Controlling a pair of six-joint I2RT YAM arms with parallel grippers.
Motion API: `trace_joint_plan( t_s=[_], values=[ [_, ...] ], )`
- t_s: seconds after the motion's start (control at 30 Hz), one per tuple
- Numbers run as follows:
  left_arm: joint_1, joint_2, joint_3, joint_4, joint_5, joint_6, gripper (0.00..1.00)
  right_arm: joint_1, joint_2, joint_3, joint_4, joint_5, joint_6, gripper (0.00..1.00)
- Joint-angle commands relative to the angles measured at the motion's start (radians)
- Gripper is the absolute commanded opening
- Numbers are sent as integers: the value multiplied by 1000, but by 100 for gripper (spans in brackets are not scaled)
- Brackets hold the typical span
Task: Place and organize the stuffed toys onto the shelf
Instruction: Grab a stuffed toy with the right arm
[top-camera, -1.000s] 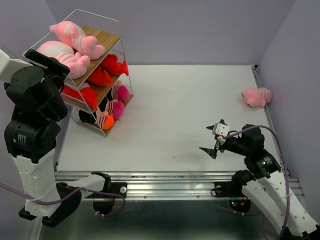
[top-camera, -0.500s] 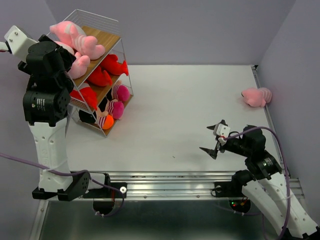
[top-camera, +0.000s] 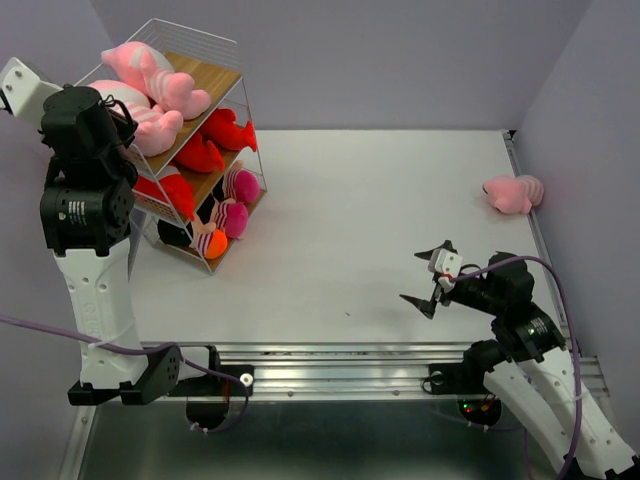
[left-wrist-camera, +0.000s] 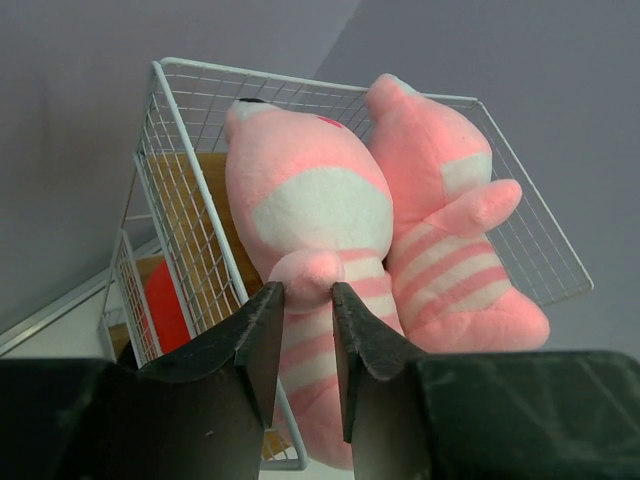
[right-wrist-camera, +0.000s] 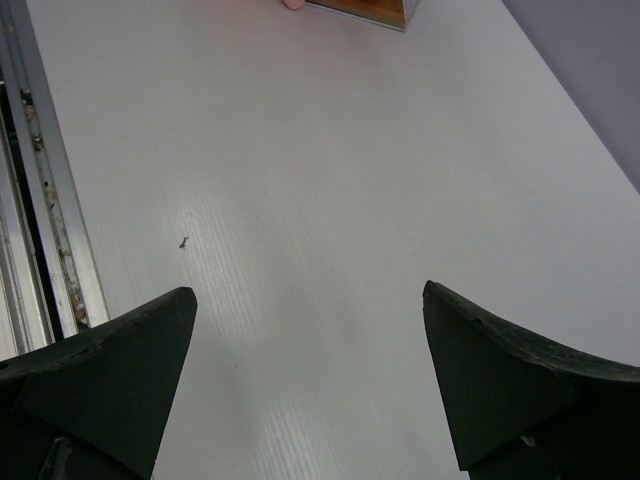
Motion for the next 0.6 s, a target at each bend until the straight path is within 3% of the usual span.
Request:
trace_joint_plan(
  t_s=[0.0, 0.3, 0.57],
  values=[
    [9, -23, -12, 56, 10, -4, 34, -5, -11, 1, 40, 0, -8, 100],
    [42, -20, -15, 71, 27, 3, 1, -5, -17, 2, 40, 3, -8, 100],
    [45, -23, -22, 114, 51, 17, 0, -5, -21, 1, 41, 6, -8, 100]
  ],
)
